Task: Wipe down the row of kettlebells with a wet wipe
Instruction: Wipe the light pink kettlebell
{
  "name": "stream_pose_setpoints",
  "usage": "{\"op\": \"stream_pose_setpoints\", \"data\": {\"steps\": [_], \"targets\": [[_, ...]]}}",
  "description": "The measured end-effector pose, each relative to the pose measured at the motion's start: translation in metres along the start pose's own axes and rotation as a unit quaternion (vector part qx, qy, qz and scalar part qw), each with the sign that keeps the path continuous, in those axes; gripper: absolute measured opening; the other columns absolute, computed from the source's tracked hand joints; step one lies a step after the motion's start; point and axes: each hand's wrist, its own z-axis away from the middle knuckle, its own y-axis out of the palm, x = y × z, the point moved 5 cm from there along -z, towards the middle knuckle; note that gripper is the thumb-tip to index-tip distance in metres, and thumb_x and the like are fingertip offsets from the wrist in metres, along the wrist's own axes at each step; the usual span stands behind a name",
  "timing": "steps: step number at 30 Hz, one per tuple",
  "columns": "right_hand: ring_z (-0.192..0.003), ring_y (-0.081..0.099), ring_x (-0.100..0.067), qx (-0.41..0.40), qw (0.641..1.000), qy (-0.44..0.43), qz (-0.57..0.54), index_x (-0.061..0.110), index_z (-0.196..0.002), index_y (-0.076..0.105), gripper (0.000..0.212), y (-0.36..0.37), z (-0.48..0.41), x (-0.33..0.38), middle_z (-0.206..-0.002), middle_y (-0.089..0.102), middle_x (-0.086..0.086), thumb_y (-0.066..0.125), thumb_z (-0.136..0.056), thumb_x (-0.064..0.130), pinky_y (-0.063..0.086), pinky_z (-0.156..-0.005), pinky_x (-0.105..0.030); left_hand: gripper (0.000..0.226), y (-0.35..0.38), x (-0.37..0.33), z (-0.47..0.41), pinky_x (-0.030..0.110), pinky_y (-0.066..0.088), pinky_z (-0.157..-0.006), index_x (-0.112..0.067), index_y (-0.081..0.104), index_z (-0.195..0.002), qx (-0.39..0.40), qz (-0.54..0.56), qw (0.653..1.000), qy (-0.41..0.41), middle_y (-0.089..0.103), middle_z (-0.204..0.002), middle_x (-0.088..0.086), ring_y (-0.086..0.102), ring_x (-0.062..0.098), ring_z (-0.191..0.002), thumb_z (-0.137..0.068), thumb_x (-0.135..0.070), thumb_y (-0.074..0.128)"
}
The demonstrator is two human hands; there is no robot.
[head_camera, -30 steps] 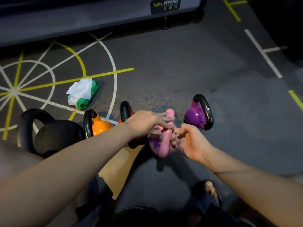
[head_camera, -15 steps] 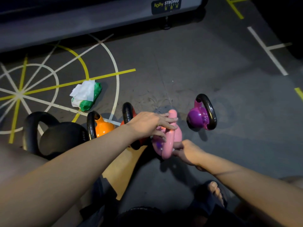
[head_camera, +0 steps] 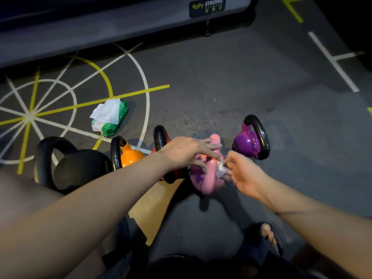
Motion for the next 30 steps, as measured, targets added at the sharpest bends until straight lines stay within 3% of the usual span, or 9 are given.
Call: {"op": "stream_pose_setpoints", "data": {"steps": [7,12,14,17,21,24,26,28,30], "targets": [[-0.076,0.064,-0.019,-0.017,0.980,-0.052,0.189,0.015,-0.074,0.074,0.020,0.008,0.011,-0.043,-0.074,0.071,-0.003,0.064,-0.074,0.032,0.052,-0.083,-0.038,0.057,0.002,0.001,0.000,0.023,0.041,-0.094,-0.048,0.051,-0.142,-0.001,0.001,1.000,-0.002,0.031,-0.156,-0.031,0.025,-0.002,-0.148,-0.089,-0.045,0.072],[-0.061,0.050,-0.025,-0.004,0.997,0.005,0.074,-0.002,-0.082,0.065,0.028,0.017,0.010,-0.031,-0.065,0.055,-0.014,0.060,-0.061,0.016,0.044,-0.059,-0.030,0.058,0.001,0.002,0.000,0.021,0.039,-0.093,-0.047,0.051,-0.142,-0.001,0.008,1.000,-0.005,0.030,-0.157,-0.031,0.025,-0.002,-0.148,-0.088,-0.045,0.072],[-0.073,0.060,-0.032,0.052,0.998,0.014,-0.011,-0.004,-0.098,0.066,0.042,0.023,0.008,-0.014,-0.082,0.064,-0.020,0.058,-0.060,0.014,0.056,-0.063,-0.032,0.060,-0.001,0.001,-0.001,0.019,0.037,-0.090,-0.049,0.050,-0.143,-0.001,0.000,1.000,-0.008,0.030,-0.157,-0.030,0.025,-0.002,-0.148,-0.087,-0.049,0.072],[-0.070,0.067,-0.024,0.092,0.994,-0.021,-0.049,0.005,-0.093,0.065,0.028,0.024,0.007,0.016,-0.082,0.069,-0.013,0.043,-0.076,0.006,0.058,-0.066,-0.032,0.073,-0.002,0.002,0.000,0.017,0.035,-0.094,-0.048,0.041,-0.149,-0.006,0.000,1.000,-0.016,0.029,-0.159,-0.028,0.026,-0.002,-0.147,-0.084,-0.054,0.073],[-0.077,0.057,-0.035,0.056,0.997,-0.022,0.057,0.003,-0.096,0.068,0.053,0.021,-0.004,0.002,-0.088,0.062,-0.020,0.069,-0.050,0.028,0.049,-0.075,-0.038,0.101,0.003,0.008,0.000,0.027,0.041,-0.097,-0.041,0.017,-0.160,-0.001,-0.010,0.997,-0.077,0.007,-0.167,-0.022,0.028,0.006,-0.148,-0.079,-0.061,0.074],[-0.067,0.058,-0.020,0.036,0.992,0.008,0.124,0.006,-0.089,0.068,0.019,0.023,0.001,-0.027,-0.079,0.064,-0.013,0.053,-0.081,0.012,0.045,-0.060,-0.026,0.107,0.003,0.008,-0.001,0.026,0.034,-0.109,-0.033,0.015,-0.162,0.012,0.009,0.995,-0.096,0.009,-0.169,-0.013,0.016,0.005,-0.152,-0.079,-0.057,0.077],[-0.068,0.059,-0.016,0.019,0.987,0.029,0.158,0.004,-0.080,0.066,0.021,0.018,0.000,-0.042,-0.085,0.065,-0.016,0.049,-0.091,0.009,0.044,-0.066,-0.024,0.108,0.002,0.007,-0.002,0.025,0.032,-0.110,-0.032,0.015,-0.162,0.015,0.013,0.995,-0.096,0.011,-0.168,-0.012,0.015,0.005,-0.152,-0.078,-0.057,0.078],[-0.067,0.064,-0.010,0.013,0.993,0.043,0.104,-0.005,-0.087,0.064,0.023,0.022,-0.006,-0.039,-0.096,0.063,-0.018,0.046,-0.095,0.007,0.049,-0.069,-0.019,0.108,0.003,0.008,-0.003,0.025,0.033,-0.108,-0.033,0.014,-0.162,0.020,0.018,0.995,-0.101,0.011,-0.168,-0.013,0.016,0.005,-0.152,-0.078,-0.057,0.078],[-0.079,0.067,-0.023,0.035,0.999,0.040,-0.010,-0.002,-0.108,0.062,0.026,0.029,-0.007,-0.030,-0.098,0.063,-0.023,0.048,-0.090,0.011,0.058,-0.075,-0.030,0.105,0.002,0.008,-0.004,0.025,0.033,-0.107,-0.033,0.015,-0.162,0.019,0.015,0.994,-0.103,0.011,-0.168,-0.013,0.018,0.005,-0.151,-0.081,-0.053,0.078]]}}
